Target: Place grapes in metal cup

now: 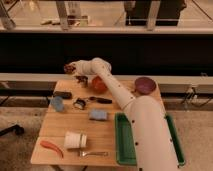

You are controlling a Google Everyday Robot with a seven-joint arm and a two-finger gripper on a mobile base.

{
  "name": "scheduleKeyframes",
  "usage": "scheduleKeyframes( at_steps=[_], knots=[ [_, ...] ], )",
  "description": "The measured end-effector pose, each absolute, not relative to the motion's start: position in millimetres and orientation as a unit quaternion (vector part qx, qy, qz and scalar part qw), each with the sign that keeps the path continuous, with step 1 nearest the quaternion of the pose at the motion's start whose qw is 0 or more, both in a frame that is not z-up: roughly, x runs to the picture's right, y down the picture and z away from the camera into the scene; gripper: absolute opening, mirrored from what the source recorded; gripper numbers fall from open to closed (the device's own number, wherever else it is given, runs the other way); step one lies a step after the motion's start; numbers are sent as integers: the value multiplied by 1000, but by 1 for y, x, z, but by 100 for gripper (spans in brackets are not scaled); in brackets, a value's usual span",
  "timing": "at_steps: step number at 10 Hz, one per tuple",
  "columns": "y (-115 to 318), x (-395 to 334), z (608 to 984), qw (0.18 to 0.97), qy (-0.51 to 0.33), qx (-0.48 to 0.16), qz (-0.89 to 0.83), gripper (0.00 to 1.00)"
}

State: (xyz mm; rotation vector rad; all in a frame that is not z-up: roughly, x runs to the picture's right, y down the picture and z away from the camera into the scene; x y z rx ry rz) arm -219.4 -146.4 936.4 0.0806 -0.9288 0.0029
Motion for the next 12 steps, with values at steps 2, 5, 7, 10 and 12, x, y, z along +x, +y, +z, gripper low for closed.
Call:
scheduleKeyframes(
  at_steps=[2,5,7,10,12],
  knots=[
    [-147,-220,943,895,-445,37,-1,1],
    [-143,-216,949,897,-440,36,2,1],
    [-138,-203,954,900,-435,34,10,1],
    [-131,-195,959,904,-426,25,10,1],
    [-130,-198,960,906,-422,18,2,1]
  ],
)
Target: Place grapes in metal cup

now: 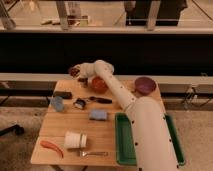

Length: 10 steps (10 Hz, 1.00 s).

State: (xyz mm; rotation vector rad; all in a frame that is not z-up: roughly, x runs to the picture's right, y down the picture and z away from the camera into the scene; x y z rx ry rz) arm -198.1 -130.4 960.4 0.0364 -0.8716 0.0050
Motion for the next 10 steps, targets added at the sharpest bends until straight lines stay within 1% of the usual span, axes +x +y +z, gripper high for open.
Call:
scheduleKeyframes(
  at_steps=[4,5,8,9,10],
  knots=[
    [-131,-205,964,907,-422,10,-5,1],
    [-132,-206,964,907,-422,9,-5,4],
    [-134,-205,964,909,-417,-1,-1,35],
    [-133,-205,965,910,-416,-2,1,42],
    [-133,-203,965,911,-412,-5,7,55]
  ],
)
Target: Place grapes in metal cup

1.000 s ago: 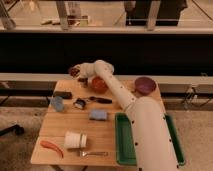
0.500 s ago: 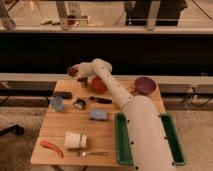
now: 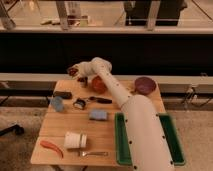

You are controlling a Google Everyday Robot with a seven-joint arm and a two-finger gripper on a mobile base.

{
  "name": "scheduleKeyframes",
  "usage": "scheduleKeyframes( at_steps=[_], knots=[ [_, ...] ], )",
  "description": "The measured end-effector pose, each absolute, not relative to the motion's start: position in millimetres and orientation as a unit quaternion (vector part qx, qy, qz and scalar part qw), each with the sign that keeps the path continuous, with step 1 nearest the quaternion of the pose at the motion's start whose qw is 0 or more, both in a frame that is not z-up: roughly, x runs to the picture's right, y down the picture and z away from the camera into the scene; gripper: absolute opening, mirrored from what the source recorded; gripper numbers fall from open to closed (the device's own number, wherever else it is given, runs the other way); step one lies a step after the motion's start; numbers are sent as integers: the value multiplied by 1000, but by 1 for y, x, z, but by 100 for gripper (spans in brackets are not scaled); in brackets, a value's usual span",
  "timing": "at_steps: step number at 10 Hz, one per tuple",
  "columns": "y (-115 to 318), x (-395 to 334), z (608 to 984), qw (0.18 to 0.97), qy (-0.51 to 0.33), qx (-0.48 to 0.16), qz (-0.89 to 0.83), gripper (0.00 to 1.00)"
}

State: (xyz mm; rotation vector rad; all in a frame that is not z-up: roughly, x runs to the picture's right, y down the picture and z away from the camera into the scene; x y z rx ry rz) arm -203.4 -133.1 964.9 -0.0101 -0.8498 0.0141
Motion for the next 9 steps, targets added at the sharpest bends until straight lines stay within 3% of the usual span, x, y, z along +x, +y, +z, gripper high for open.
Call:
scheduleKeyframes(
  at_steps=[3,9],
  knots=[
    [-131,-204,966,912,-410,-8,13,79],
    [-125,-197,966,912,-410,-6,23,80]
  ],
)
